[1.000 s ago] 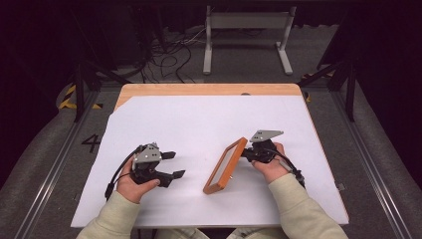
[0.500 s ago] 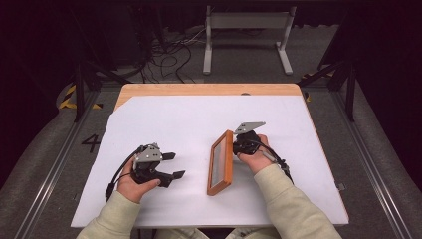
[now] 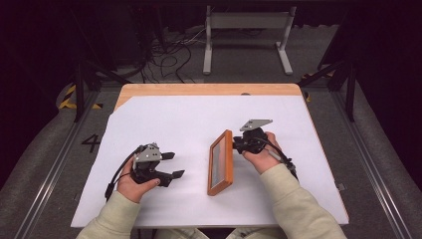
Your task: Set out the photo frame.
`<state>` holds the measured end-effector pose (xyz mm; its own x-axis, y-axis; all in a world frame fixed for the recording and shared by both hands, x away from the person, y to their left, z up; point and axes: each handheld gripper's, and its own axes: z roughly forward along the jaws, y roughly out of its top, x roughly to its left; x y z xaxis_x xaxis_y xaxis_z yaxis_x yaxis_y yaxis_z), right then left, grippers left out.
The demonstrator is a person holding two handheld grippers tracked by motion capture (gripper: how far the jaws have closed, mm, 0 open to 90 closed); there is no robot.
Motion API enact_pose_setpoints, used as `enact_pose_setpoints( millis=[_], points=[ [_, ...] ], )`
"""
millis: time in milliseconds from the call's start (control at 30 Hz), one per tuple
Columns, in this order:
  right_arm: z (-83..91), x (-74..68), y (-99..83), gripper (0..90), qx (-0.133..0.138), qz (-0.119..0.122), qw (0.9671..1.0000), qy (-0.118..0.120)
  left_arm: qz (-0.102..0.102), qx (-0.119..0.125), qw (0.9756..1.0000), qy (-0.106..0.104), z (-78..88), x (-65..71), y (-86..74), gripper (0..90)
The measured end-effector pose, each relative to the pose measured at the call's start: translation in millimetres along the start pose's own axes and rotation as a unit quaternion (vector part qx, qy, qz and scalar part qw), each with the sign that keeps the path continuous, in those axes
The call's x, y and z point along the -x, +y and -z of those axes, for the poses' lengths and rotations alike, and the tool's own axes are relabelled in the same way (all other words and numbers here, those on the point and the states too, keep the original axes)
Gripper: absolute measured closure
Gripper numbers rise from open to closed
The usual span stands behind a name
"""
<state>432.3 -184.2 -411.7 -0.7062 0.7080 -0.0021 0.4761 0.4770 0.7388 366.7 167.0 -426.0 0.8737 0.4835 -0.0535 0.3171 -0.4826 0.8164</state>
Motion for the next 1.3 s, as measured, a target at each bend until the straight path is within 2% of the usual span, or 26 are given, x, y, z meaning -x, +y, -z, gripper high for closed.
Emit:
enact_pose_setpoints(
  millis=[33, 133, 167, 333, 467, 567, 633, 767, 900, 1100, 1300],
  points=[
    [8.7, 1.1, 1.4, 66.9, -0.013, -0.010, 0.9999, 0.001, 0.001, 0.000, 1.0000, 0.001, 0.0, -0.2, -0.7, 27.6],
    [27.8, 1.3, 4.7, 62.5, -0.013, -0.025, 0.9996, 0.003, 0.008, 0.000, 1.0000, 0.005, 0.5, -1.9, -2.5, 27.8],
    [27.8, 1.3, 4.7, 62.5, -0.013, -0.025, 0.9996, 0.003, 0.009, 0.000, 0.9999, 0.007, 0.8, -2.4, -2.5, 27.8],
    [48.9, -6.9, 15.2, 56.1, -0.026, -0.036, 0.9989, 0.015, 0.004, 0.007, 0.9999, 0.007, 2.8, -1.0, -1.5, 27.8],
    [63.3, -14.0, 24.5, 51.8, -0.037, -0.063, 0.9969, 0.028, 0.005, 0.008, 0.9999, 0.011, 4.5, -2.3, -2.2, 27.7],
    [69.1, -21.1, 30.4, 48.7, -0.047, -0.071, 0.9952, 0.048, 0.008, 0.008, 0.9999, 0.010, 3.9, -2.4, -2.6, 27.7],
    [69.5, -23.8, 31.7, 47.0, -0.049, -0.075, 0.9944, 0.057, 0.007, 0.007, 0.9999, 0.010, 3.9, -2.2, -2.5, 27.8],
    [68.5, -33.6, 36.4, 36.8, -0.050, -0.094, 0.9906, 0.087, 0.005, 0.006, 0.9999, 0.010, 4.4, -1.7, -2.4, 27.8],
    [59.8, -37.1, 36.7, 31.6, -0.068, -0.103, 0.9888, 0.083, 0.005, 0.007, 0.9999, 0.009, 4.4, -1.4, -2.5, 27.8],
    [44.4, -39.1, 33.6, 31.3, -0.079, -0.121, 0.9838, 0.106, 0.004, 0.006, 0.9999, 0.008, 3.7, -1.2, -2.7, 28.5],
    [22.6, -44.4, 30.7, 30.3, -0.090, -0.130, 0.9806, 0.116, 0.000, 0.001, 1.0000, 0.009, 2.2, -0.7, -3.2, 29.2]
  ],
)
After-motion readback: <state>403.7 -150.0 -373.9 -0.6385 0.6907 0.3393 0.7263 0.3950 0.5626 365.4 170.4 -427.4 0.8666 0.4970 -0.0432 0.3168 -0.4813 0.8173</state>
